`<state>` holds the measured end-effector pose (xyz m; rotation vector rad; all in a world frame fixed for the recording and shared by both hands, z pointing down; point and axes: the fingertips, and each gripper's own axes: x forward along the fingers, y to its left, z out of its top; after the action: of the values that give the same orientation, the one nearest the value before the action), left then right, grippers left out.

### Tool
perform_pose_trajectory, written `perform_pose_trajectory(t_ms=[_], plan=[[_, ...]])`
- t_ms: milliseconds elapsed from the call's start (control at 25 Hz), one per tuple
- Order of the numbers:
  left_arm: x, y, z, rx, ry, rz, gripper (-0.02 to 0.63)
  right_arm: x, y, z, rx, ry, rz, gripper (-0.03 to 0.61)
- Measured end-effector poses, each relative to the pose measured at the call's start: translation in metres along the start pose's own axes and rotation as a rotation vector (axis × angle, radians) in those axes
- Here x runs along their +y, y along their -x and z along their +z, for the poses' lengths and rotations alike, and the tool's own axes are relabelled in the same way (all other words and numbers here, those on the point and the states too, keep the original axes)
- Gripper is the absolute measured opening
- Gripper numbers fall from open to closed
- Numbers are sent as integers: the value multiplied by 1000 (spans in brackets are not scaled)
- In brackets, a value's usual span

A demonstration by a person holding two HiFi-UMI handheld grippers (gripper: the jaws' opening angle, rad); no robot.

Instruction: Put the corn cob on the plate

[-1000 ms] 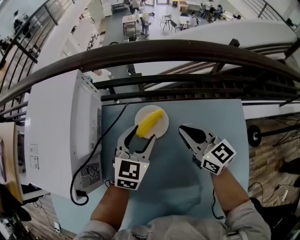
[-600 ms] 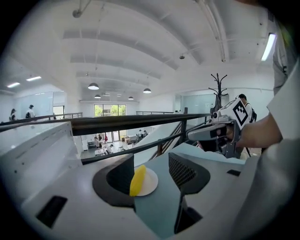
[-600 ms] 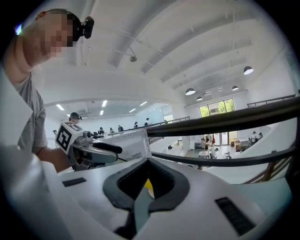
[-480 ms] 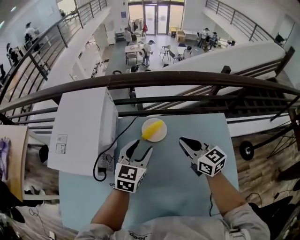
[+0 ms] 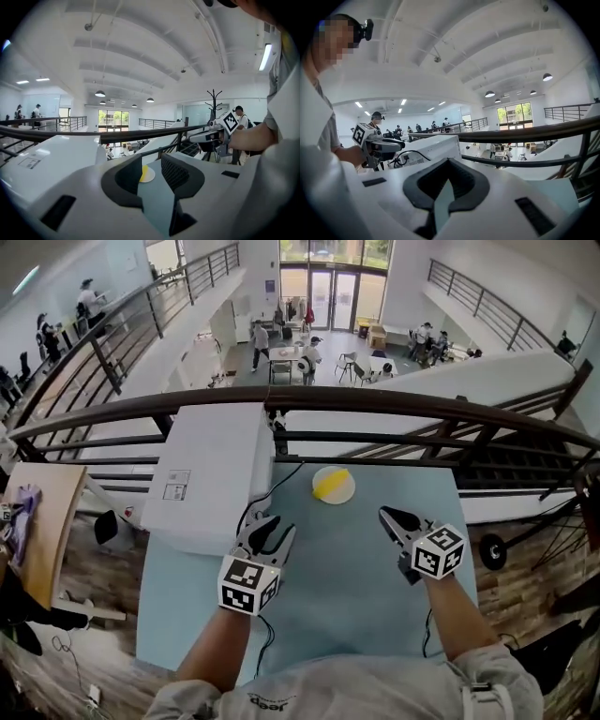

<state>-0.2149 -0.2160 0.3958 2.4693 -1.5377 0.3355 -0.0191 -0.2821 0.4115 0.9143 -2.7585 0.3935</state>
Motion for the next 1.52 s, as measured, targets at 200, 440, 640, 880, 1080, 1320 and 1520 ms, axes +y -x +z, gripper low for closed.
perform_pose_trajectory(t_ms=[200,440,640,880,1080,1320,1520], plan=[[25,65,-5,-35,25,-22,85,42,0,10,-50,-69,-19,17],[32,119,-13,-25,15,-60,43,93,12,22,-109,-125,-11,17],[-21,137,3,-53,33,-67,38,98,69,26,-108,-123,0,17],[-110,155,25,-91,72,-40,38,87,154,23,-116,-93,38,17],[-162,168,34,-112,118,12,38,84,202,13,-112,-70,94,17],[-197,173,38,-114,117,44,38,82,223,4,-99,-67,145,17],[-188,177,44,-130,97,5,38,97,227,1,-89,-43,134,17]])
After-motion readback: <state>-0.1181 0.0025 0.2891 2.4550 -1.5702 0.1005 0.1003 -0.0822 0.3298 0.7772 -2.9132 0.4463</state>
